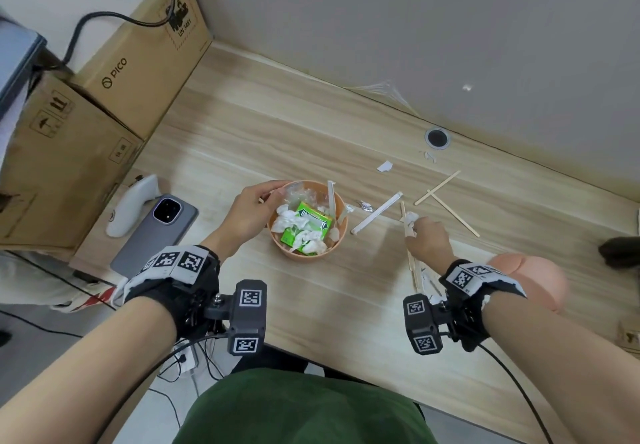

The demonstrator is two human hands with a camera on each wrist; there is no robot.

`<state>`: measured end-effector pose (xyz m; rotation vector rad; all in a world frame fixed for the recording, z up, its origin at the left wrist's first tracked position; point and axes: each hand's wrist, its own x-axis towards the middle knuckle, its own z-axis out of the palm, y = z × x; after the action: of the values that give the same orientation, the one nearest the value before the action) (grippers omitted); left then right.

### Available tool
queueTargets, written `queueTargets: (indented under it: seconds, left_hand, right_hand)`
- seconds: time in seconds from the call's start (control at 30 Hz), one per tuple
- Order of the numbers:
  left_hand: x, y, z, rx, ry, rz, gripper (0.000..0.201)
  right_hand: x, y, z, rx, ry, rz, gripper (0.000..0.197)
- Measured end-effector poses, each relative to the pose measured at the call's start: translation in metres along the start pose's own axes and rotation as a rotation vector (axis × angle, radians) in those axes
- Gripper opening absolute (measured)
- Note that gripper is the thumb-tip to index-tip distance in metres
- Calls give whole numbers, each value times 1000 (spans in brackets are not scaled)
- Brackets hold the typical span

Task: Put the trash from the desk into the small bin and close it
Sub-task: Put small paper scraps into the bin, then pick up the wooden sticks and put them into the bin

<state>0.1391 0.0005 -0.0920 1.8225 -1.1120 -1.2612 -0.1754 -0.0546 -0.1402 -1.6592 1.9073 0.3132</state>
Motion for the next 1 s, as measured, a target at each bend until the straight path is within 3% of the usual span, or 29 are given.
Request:
queueTargets:
  seconds: [0.03, 0.1, 0.13, 0.2, 0.23, 0.3, 0.47, 0.6, 0.7, 0.8, 1.0]
  left_hand:
    - [1, 0, 0, 0, -3, 1, 24]
    - [2, -1, -1, 2, -7, 5, 24]
    - [3, -1, -1, 6, -8, 8, 25]
    - [4, -2, -1, 6, -12, 14, 26]
    - [4, -2, -1, 4, -14, 17, 26]
    - [4, -1, -1, 6, -14, 22, 25]
    - [1, 7, 0, 12, -26, 31, 27]
    - [0, 8, 2, 21, -26, 40, 24]
    - [1, 5, 2, 29, -30, 40, 23]
    - [0, 4, 1, 19, -53, 27, 26]
    - [-2, 2, 0, -17, -74, 3, 27]
  right_hand:
    - [-2, 1, -4, 51, 11, 4, 6]
    - [0, 8, -8, 182, 51, 14, 35]
    - [-1, 10, -13, 299, 84, 18, 34]
    - [-5, 12, -27, 538, 148, 48, 9]
    - [-5, 15, -33, 647, 172, 74, 24]
    - [-11, 14, -48, 784, 193, 69, 29]
    - [-40, -22, -89, 913, 232, -184, 9]
    - [-67, -74, -116, 1011, 227, -419, 11]
    - [-80, -110, -121, 1000, 223, -558, 20]
    - [-85, -135, -108, 835, 230, -652, 18]
    - [-71, -126, -54, 440, 195, -745, 12]
